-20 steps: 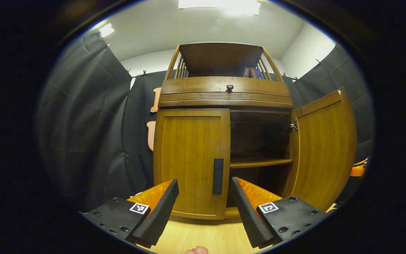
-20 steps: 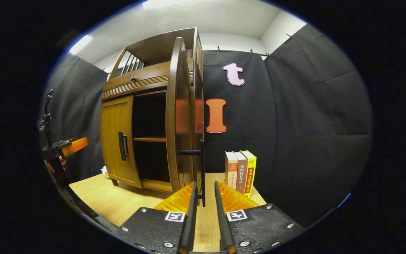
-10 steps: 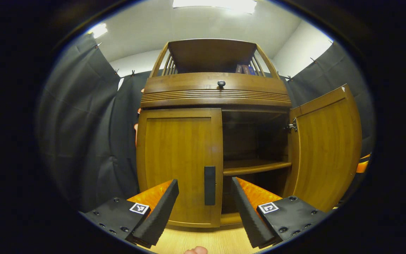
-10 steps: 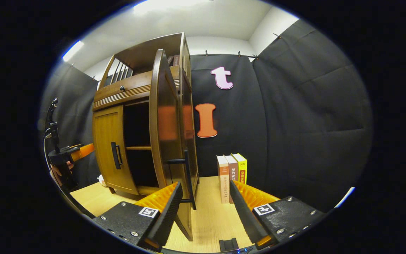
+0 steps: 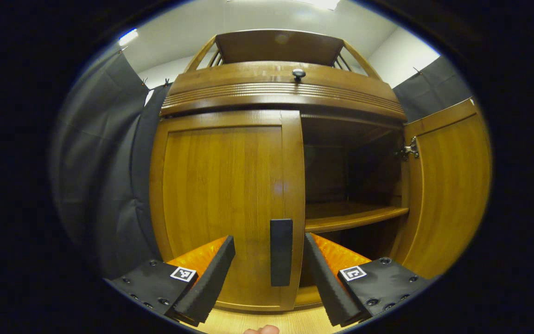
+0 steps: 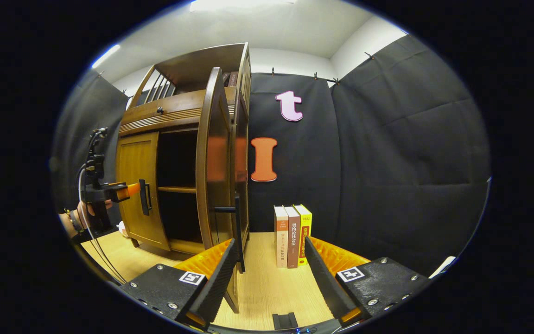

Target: Open the right door of the double-door shoe cabinet with the right hand, and open the left door with the left hand.

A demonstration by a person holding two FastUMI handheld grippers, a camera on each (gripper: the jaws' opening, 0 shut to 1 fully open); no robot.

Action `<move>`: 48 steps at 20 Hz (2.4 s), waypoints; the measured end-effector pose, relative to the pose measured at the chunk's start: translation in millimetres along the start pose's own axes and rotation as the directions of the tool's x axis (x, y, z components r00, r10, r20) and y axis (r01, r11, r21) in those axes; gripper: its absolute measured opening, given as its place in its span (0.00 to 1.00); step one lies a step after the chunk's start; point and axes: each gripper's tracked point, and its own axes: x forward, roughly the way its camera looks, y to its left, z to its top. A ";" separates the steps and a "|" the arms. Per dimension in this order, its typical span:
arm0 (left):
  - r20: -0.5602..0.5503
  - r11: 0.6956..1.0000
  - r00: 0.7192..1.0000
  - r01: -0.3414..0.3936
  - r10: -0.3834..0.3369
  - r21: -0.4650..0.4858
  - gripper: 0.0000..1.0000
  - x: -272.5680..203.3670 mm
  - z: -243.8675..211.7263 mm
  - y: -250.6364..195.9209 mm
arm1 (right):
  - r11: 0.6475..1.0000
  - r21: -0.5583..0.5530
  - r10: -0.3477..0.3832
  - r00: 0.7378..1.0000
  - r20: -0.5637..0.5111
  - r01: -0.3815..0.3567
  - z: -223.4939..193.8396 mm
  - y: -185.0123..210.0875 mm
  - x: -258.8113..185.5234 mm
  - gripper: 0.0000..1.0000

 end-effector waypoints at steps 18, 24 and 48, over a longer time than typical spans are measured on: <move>-0.039 0.996 0.995 0.088 -0.088 -0.017 0.64 49.8 -30.2 -17.5 | 0.996 0.039 -0.080 0.996 0.031 0.079 8.0 -15.5 -1.7 0.94; -0.046 0.997 0.996 0.079 -0.079 -0.002 0.37 47.2 -32.5 -16.4 | 0.996 0.035 -0.078 0.997 0.016 0.077 3.0 -9.9 -3.0 0.94; -0.078 0.996 0.993 -0.086 0.087 0.026 0.29 -125.5 -13.8 77.0 | 0.991 0.104 -0.082 0.996 0.027 0.079 3.9 33.2 -9.0 0.88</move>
